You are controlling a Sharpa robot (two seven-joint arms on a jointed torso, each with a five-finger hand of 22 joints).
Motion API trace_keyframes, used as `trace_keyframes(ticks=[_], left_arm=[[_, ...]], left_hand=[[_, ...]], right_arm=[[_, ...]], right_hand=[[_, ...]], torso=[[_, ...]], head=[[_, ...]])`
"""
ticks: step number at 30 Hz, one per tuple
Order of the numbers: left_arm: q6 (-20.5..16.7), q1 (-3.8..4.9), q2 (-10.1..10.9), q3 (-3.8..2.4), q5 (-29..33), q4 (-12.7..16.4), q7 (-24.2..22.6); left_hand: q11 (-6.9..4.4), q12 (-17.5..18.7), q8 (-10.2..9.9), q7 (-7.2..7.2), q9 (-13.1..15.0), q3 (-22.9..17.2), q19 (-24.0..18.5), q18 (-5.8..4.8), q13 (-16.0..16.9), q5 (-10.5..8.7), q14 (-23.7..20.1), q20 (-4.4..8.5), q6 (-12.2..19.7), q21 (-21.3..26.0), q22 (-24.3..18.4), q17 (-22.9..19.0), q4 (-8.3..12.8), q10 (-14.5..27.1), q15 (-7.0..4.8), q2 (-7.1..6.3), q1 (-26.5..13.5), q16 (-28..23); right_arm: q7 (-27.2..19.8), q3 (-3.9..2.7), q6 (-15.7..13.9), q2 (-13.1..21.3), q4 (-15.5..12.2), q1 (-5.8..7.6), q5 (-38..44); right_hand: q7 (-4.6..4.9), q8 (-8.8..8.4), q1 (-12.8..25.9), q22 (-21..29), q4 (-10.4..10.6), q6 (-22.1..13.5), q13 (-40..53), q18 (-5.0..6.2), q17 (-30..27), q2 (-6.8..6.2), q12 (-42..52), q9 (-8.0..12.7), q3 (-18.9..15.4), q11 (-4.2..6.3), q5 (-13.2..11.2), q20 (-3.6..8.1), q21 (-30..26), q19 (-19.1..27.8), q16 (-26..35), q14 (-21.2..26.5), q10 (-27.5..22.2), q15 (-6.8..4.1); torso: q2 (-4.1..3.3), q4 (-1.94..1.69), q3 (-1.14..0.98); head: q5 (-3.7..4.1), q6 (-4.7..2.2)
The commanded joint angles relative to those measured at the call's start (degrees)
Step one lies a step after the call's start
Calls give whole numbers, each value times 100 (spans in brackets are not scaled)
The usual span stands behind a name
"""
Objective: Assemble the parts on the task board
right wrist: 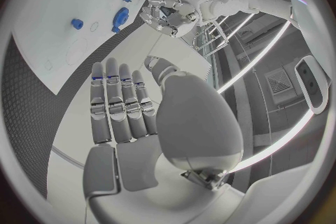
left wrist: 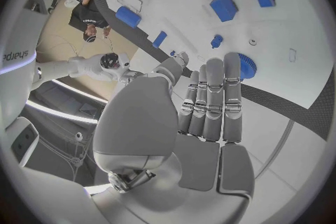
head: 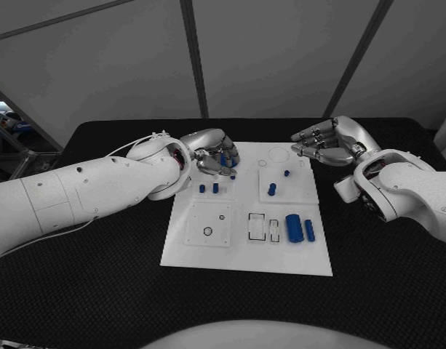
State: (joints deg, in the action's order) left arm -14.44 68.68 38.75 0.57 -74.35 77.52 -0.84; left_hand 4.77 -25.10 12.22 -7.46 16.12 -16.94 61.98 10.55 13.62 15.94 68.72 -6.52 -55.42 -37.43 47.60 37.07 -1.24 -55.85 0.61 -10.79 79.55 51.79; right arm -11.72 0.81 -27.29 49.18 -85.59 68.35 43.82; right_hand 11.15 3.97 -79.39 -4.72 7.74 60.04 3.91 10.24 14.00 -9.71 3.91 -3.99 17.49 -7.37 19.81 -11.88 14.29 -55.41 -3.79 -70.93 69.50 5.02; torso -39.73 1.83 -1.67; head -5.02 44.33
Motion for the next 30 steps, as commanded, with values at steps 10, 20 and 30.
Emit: trace_keyframes(ticks=[10, 20, 30], left_arm=[[234, 0, -290, 50, -1373, -384, -91], [387, 1, -506, 51, -1547, -669, -22], [568, 0, -666, 52, -1566, -865, -62]], left_hand=[[31, 152, -87, 52, -266, -39, 138, -18, -297, -41, 232, -5, -171, -166, 154, 398, 66, 3, 20, -58, -39, 673], [14, 165, -94, 51, -372, -111, 199, -11, -409, -39, 411, 0, -284, -268, 251, 725, 96, -67, 7, 21, -14, 1068], [-60, 166, -149, 69, -532, -284, 468, -87, -548, -39, 697, 49, -428, -810, 718, 1250, 142, -355, -56, 42, -43, 1634]], right_arm=[[-55, -3, 40, -28, -1, 7, -13], [-56, -3, 41, -40, -4, 7, -13], [-55, -3, 40, -39, -18, 7, -13]], right_hand=[[-3, -21, 53, 12, -20, -44, -5, 29, -9, 0, -9, 5, 46, -3, 34, -43, -38, -5, 8, 44, -59, -12], [-3, -21, 53, 12, -20, -44, -5, 29, -9, 0, -9, 5, 46, -3, 34, -43, -38, -5, 8, 44, -59, -12], [-3, -21, 53, 12, -20, -44, -5, 29, -9, 0, -9, 5, 46, -3, 34, -43, -38, -5, 8, 44, -59, -12]], torso=[[0, -5, 1], [4, -4, -1], [1, -6, -2]], head=[[35, -10], [34, -11], [36, 6]])
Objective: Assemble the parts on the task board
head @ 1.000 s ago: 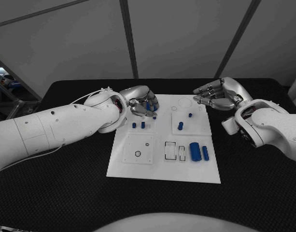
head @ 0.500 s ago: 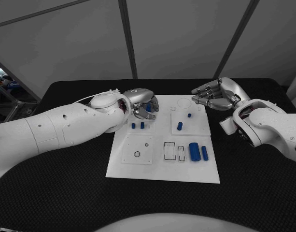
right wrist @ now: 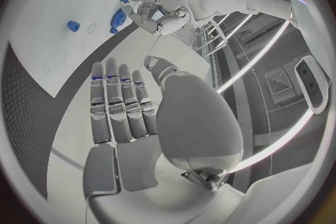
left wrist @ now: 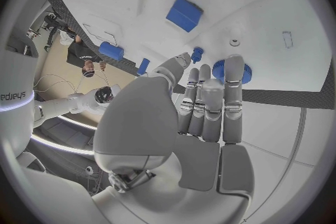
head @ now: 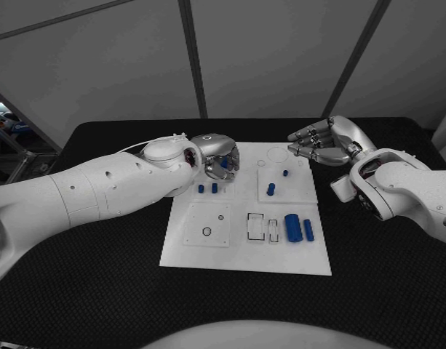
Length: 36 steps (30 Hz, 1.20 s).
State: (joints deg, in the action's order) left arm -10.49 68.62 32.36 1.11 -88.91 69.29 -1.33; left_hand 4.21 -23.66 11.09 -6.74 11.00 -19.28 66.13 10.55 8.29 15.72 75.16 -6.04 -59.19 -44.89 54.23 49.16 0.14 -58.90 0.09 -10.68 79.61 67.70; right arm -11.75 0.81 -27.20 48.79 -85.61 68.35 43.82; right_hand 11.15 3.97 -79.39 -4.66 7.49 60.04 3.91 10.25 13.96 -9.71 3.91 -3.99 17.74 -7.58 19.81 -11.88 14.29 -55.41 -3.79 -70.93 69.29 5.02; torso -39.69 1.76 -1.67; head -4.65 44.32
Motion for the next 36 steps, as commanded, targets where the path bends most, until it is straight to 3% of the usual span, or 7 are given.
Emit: trace_keyframes(ticks=[1, 36], left_arm=[[182, 6, -36, -3, -111, -58, -12], [531, -3, -159, -2, -104, -233, 19]], left_hand=[[-7, 26, -40, -6, -29, -62, 74, -94, -25, -17, 66, 5, -58, -108, 93, 69, 5, -61, -6, 34, -54, 73], [-45, 337, -207, -57, -292, -552, 358, -207, -289, -32, 398, 41, -324, -836, 787, 574, 198, -516, -51, 139, -6, 652]], right_arm=[[-52, -3, 31, 0, -17, 8, -13], [-55, -3, 32, -18, -26, 8, -13]], right_hand=[[-3, -21, 53, 6, 5, -44, -4, 29, -5, 0, -9, 5, 21, 19, 34, -43, -38, -5, 8, 44, -38, -13], [-1, -18, 48, 14, -3, -48, -4, 30, -9, 12, -7, 5, 35, 18, 52, -45, -52, -11, 7, 48, -42, -12]], torso=[[-2, -2, -2], [3, 1, -3]], head=[[2, 5], [-1, 45]])
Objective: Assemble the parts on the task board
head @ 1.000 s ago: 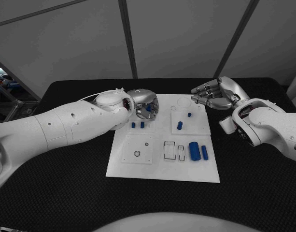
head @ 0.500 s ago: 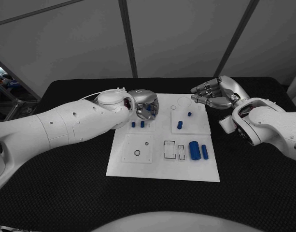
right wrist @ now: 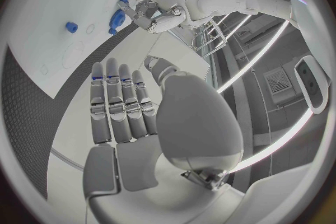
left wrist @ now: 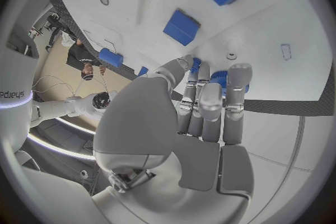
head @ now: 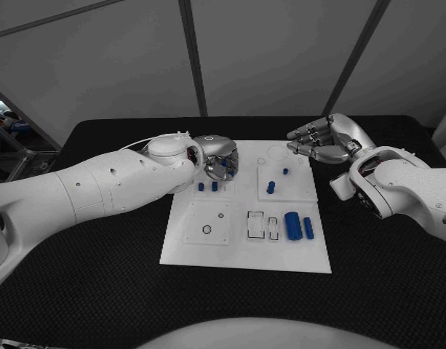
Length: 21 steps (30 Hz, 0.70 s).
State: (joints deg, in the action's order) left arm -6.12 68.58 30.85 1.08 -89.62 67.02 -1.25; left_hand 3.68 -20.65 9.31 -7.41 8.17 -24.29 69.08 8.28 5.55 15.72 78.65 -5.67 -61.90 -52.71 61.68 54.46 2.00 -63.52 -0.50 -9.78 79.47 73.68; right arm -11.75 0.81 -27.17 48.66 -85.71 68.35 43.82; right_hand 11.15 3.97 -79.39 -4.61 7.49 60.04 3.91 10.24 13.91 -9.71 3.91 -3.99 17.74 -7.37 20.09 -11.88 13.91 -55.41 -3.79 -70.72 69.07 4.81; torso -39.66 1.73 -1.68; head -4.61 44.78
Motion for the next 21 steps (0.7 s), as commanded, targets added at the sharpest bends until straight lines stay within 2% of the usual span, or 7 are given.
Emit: trace_keyframes(ticks=[1, 7, 16, 21], left_arm=[[85, 0, -9, 2, -31, -7, 8], [-41, -6, 4, 2, 68, 5, -40], [-266, -17, 112, -13, 260, 133, -117], [-329, -18, 184, -109, 358, 216, -133]], left_hand=[[2, 54, -30, 12, -15, -78, 77, 16, -22, -38, 75, 6, -80, -84, 70, 88, 26, -86, 4, 59, 18, 85], [-12, 138, -49, 11, -40, -192, 187, -19, -49, -59, 162, 21, -172, -292, 247, 202, 93, -214, -13, 96, 57, 176], [-2, 263, -111, -9, -82, -294, 210, -27, -82, -61, 186, 30, -202, -362, 326, 184, 157, -278, -5, 77, 39, 194], [7, 297, -127, -15, -92, -308, 210, -29, -90, -63, 188, 29, -208, -372, 341, 171, 157, -287, -1, 63, 5, 194]], right_arm=[[-55, -3, 28, -5, -16, 7, -13], [-58, -3, 26, -7, -17, 7, -13], [-64, -4, 24, -17, -8, 7, -13], [-69, -4, 23, -27, 7, 7, -13]], right_hand=[[-1, -18, 48, 9, -3, -48, -4, 30, -5, 12, -7, 4, 36, -4, 25, -45, -14, -11, 6, 27, -21, 9], [-2, -17, 47, 10, -5, -47, -4, 30, -6, 16, -6, 4, 40, -3, 33, -45, -16, -13, 6, 27, -21, 8], [-3, -16, 45, 12, -7, -47, -4, 30, -7, 20, -6, 3, 45, -2, 44, -45, -19, -15, 5, 27, -21, 7], [-3, -16, 45, 12, -7, -47, -4, 30, -7, 20, -6, 3, 45, -2, 44, -45, -19, -15, 5, 27, -21, 7]], torso=[[-1, 1, -1], [0, -3, 2], [5, -2, 3], [7, -6, 6]], head=[[0, 1], [-1, -1], [-3, -29], [-10, -42]])
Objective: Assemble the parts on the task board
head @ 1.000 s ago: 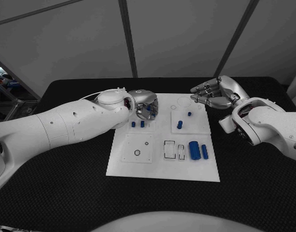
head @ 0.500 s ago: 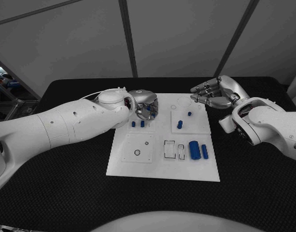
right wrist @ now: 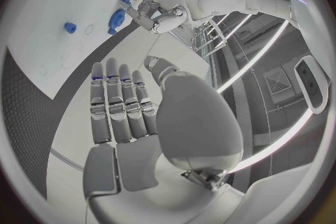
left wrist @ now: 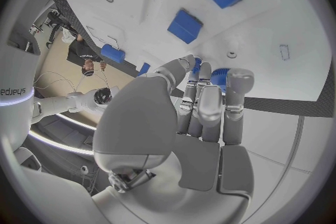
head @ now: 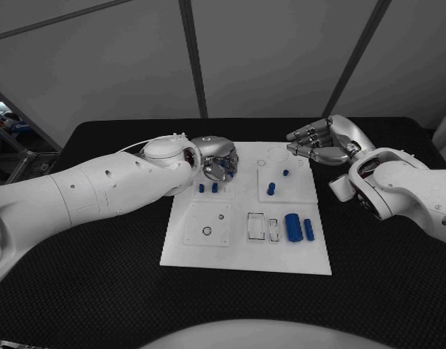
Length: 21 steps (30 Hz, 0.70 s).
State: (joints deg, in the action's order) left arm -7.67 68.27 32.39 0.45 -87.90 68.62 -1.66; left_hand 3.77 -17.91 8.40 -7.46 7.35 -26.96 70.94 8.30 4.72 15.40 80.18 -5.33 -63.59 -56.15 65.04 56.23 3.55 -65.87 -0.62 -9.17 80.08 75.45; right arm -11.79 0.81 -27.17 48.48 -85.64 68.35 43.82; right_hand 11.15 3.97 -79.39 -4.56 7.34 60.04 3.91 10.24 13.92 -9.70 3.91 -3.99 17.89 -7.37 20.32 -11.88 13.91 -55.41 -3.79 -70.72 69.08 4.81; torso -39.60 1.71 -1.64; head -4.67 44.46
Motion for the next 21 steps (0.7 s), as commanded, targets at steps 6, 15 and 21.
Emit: trace_keyframes(ticks=[6, 15, 21], left_arm=[[-217, 11, 146, -226, 304, 194, -96], [-131, 2, 563, -414, 406, 485, -7], [-50, -2, 816, -429, 428, 611, 44]], left_hand=[[-1, 41, -42, -13, -15, -49, 27, -32, -11, -32, 38, -6, -52, -39, 18, -6, 1, -64, 12, -4, -75, 21], [1, 73, -54, -16, -24, -53, 31, -34, -17, -37, 46, -7, -72, -52, 36, -9, 0, -89, 15, -23, -112, 27], [0, 88, -59, -14, -28, -52, 28, -33, -20, -39, 45, -8, -82, -51, 40, -20, -1, -102, 15, -33, -131, 25]], right_arm=[[-69, -4, 26, -20, 18, 6, -13], [-69, -4, 31, 1, 23, 6, -13], [-65, -4, 30, 19, 18, 6, -13]], right_hand=[[-3, -16, 45, 8, 8, -47, -3, 30, -7, 20, -6, 3, 29, -2, 20, -45, -20, -15, 5, 27, -21, 7], [-3, -14, 43, 11, 4, -46, -3, 30, -9, 24, -5, 3, 37, -1, 37, -45, -25, -18, 5, 28, -22, 6], [-3, -14, 43, 11, 4, -46, -3, 30, -9, 24, -5, 3, 37, -1, 37, -45, -25, -18, 5, 28, -22, 6]], torso=[[-3, -5, 5], [-4, -2, -3], [-1, -12, 0]], head=[[-26, -25], [-26, -32], [-39, -32]])
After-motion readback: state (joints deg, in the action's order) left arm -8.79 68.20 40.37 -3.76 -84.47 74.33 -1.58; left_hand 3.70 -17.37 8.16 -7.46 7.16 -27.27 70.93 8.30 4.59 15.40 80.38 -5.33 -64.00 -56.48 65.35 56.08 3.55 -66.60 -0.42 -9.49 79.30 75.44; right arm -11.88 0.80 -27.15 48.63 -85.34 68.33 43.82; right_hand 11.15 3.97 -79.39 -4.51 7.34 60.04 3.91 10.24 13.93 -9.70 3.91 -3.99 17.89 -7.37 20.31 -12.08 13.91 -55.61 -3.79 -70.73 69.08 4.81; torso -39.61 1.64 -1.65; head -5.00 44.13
